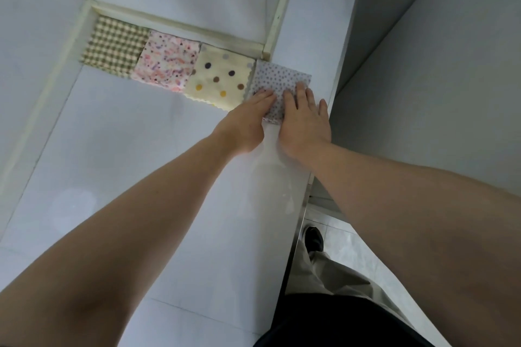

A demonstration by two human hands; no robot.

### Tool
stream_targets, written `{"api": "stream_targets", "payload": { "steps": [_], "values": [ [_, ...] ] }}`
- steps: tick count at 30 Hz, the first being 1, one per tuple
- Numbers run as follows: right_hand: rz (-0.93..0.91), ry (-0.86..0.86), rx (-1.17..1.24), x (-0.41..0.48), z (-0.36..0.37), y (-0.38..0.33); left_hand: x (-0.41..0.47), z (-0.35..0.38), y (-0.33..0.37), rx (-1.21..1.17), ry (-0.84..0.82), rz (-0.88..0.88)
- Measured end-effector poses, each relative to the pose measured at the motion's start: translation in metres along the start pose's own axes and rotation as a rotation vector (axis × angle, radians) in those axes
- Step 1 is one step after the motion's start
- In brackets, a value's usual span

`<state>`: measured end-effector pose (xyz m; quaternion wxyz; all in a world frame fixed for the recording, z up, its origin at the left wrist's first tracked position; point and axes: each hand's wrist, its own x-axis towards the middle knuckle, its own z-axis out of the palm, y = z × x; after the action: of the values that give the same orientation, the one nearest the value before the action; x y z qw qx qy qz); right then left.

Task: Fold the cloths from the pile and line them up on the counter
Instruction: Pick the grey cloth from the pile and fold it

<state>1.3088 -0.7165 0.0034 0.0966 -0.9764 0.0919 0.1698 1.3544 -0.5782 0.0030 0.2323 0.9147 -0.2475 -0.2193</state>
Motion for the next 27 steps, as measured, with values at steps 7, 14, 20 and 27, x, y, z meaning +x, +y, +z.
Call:
{"api": "stream_targets", "payload": {
  "steps": [7,14,20,27],
  "values": [
    [0.077,0.201,0.253,-0.034,0.002,0.001,-0.039,-0.007,0.011,-0.192,0.284,-0.068],
    [-0.001,0.276,0.452,-0.099,0.008,-0.009,-0.132,0.024,0.038,-0.379,0.488,-0.281],
    [0.043,0.234,0.738,-0.165,-0.006,-0.021,-0.22,0.035,0.08,-0.509,0.664,-0.473],
    [0.06,0.126,1.076,-0.286,-0.011,-0.03,-0.343,0.056,0.155,-0.626,0.908,-0.61]
  ]
}}
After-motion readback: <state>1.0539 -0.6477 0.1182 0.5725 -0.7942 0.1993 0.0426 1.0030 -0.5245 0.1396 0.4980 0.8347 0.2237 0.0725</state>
